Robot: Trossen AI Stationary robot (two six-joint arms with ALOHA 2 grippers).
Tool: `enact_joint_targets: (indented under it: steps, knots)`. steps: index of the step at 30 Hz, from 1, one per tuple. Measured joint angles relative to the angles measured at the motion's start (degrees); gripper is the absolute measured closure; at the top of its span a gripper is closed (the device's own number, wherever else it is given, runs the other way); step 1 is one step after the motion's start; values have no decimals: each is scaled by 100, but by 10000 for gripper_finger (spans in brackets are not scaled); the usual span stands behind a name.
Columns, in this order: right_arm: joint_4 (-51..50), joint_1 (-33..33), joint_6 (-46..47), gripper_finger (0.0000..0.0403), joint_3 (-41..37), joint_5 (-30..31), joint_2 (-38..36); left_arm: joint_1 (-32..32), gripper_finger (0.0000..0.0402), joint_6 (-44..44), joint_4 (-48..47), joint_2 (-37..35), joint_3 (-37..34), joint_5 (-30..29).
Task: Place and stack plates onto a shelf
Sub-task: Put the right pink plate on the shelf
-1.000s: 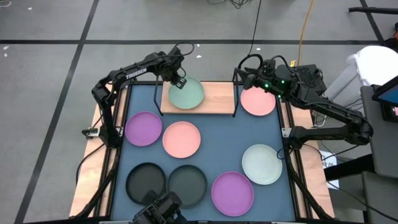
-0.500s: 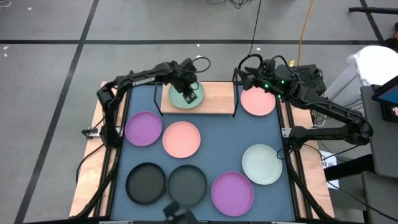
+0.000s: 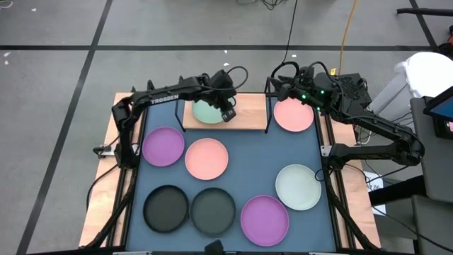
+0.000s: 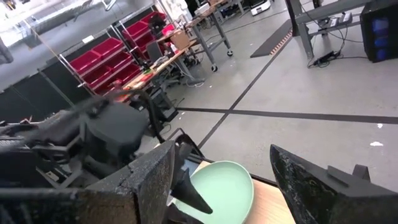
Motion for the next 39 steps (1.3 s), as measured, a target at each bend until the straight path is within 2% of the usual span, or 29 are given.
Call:
enact_joint_targets:
  steps: [7, 13, 17, 21, 24, 33, 39]
  knots:
    - [124, 4, 158, 157, -2, -12, -4, 344, 323, 358, 31, -17, 629, 61]
    - [131, 7, 4, 157, -5, -147, -143, 475, 334, 473, -31, 240, 645, 285]
    - [138, 4, 3, 157, -4, -139, -315, 303, 360, 338, 278, 487, 642, 398]
    - [125, 4, 7, 157, -4, -122, -469, 27, 392, -45, 662, 756, 645, -93]
    - [121, 4, 110, 157, -4, -121, -530, -117, 397, -345, 825, 929, 642, -554]
    - [116, 4, 227, 157, -4, -125, -557, -224, 399, -1362, 1197, 1351, 636, -976]
    - [109, 4, 248, 157, -4, -134, -551, -211, 400, -1761, 1103, 1465, 636, -1081]
